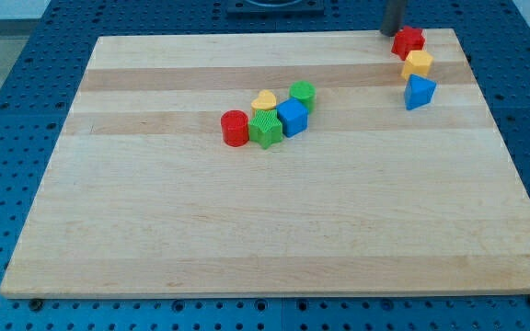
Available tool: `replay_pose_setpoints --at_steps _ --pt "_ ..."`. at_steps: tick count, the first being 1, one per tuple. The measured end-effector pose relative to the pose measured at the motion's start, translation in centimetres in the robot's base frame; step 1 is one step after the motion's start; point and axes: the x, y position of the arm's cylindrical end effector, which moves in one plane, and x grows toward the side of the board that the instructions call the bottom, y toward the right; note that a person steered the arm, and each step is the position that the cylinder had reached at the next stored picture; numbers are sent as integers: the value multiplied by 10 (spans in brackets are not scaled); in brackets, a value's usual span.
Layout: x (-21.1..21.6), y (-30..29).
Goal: Push the red star to the yellow hexagon
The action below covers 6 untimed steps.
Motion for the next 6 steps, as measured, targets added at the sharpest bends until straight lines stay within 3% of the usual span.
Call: replay_pose_setpoints --at_steps 2,5,6 --pt "6 138" --pt "21 -11" --pt "46 -25"
